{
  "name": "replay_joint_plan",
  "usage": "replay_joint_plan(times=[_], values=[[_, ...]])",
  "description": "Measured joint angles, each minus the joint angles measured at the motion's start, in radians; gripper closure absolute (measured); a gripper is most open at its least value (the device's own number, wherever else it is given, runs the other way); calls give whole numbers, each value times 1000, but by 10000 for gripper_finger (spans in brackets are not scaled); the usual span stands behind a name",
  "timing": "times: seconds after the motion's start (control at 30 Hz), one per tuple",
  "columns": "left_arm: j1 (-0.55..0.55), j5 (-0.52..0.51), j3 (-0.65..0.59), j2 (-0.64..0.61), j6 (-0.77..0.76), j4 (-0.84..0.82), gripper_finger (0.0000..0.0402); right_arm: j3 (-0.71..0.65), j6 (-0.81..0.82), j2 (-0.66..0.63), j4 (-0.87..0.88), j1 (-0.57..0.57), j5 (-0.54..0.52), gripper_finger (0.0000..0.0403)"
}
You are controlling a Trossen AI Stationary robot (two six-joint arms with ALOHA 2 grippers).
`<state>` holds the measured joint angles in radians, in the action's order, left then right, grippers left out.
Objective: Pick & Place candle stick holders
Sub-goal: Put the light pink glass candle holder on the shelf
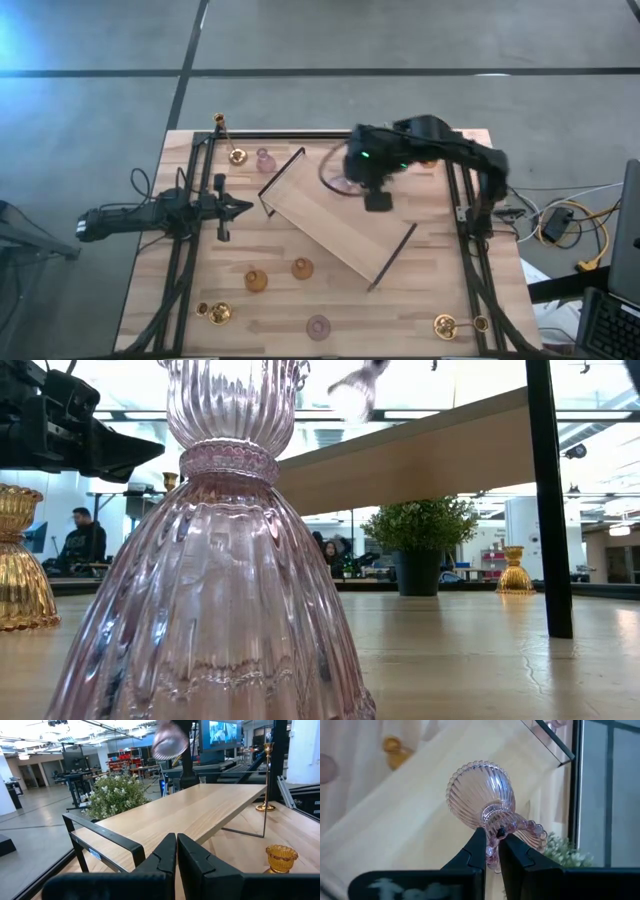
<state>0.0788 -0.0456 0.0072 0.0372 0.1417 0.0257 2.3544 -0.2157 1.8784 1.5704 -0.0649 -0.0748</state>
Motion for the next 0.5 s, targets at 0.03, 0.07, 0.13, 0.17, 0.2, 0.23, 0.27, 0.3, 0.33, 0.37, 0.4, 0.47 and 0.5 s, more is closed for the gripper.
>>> replay_joint_plan(times=[0.03,0.07,0.13,0.17,0.2,0.23,0.27,0.3,0.33,0.37,0.4,0.47,0.5], values=[[0,0,0,0,0,0,383,1,-17,16,-3,-20,1,381],[0,0,0,0,0,0,383,-1,-32,29,-2,-38,2,381],[0,0,0,0,0,0,383,-2,-44,58,3,-71,4,381],[0,0,0,0,0,0,383,-2,-43,70,1,-85,5,381],[0,0,0,0,0,0,383,-2,-46,82,0,-97,8,381],[0,0,0,0,0,0,383,-2,-58,96,1,-105,17,381],[0,0,0,0,0,0,383,-1,-69,107,2,-111,28,381],[0,0,0,0,0,0,383,0,-77,116,1,-116,36,381],[0,0,0,0,0,0,383,0,-84,123,0,-120,41,381],[0,0,0,0,0,0,383,0,-91,129,1,-122,44,381],[0,0,0,0,0,0,383,1,-97,134,1,-124,46,381],[0,0,0,0,0,0,383,1,-106,137,0,-130,45,381],[0,0,0,0,0,0,383,0,-114,137,1,-131,41,381]])
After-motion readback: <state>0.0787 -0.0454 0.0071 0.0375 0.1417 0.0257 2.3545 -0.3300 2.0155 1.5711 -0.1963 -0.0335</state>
